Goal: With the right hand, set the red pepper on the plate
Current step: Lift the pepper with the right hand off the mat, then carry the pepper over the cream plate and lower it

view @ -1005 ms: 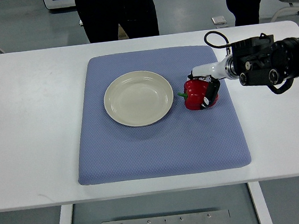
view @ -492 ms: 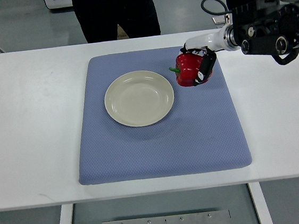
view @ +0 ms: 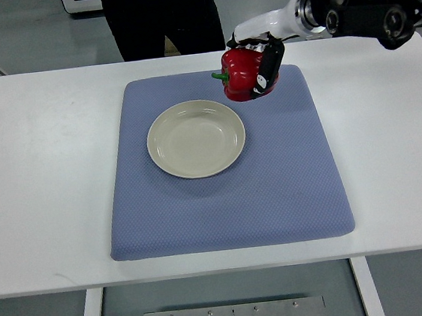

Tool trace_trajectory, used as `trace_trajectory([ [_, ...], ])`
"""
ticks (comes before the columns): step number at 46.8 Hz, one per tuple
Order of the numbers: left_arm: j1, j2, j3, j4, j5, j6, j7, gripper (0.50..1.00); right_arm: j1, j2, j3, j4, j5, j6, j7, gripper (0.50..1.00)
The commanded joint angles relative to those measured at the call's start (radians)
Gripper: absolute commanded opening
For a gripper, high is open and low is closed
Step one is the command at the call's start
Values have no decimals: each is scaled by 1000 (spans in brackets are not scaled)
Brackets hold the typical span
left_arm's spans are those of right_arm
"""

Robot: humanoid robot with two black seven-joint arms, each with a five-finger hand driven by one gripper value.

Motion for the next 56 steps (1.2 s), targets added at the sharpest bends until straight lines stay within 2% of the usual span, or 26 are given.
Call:
trace_trajectory([
  [1,-2,0,0,0,0,0,0,1000,-9,1,39,-3,50,-12,-7,500],
  [14,0,0,0,0,0,0,0,1000,-78,1,103,-37,125,-79,-43,500],
  [23,-2,0,0,0,0,0,0,1000,-136,1,235,-45,122,-90,-128,500],
  [37,0,0,0,0,0,0,0,1000,-251,1,315,-48,121,-171,-132,500],
  [56,-2,0,0,0,0,0,0,1000,-457,1,490,-120,118,-254,-168,500],
])
